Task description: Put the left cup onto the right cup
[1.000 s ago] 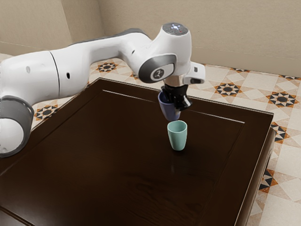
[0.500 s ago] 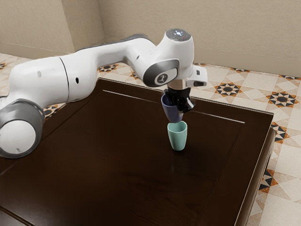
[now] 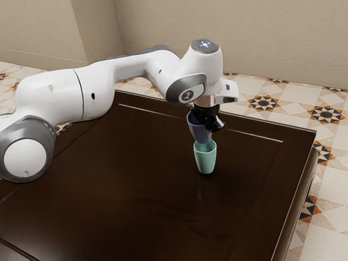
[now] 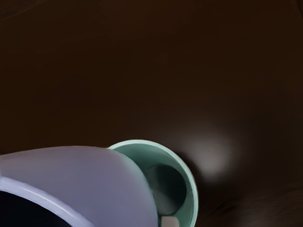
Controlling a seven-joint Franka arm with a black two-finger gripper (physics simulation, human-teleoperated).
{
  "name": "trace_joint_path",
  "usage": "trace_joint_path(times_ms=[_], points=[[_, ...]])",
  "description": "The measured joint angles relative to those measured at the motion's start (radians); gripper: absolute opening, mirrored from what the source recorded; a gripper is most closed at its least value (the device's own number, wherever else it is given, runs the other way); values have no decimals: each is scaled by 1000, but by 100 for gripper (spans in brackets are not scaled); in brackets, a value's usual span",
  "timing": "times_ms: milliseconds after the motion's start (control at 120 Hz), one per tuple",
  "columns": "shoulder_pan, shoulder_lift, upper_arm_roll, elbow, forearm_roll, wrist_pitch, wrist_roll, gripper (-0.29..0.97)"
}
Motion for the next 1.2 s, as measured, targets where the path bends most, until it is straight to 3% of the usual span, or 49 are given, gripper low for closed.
trace_joint_path(times_ms=[725, 1200], points=[[7, 67, 0, 15, 18, 35, -25, -11], [-13, 35, 9, -14, 16, 42, -39, -10]])
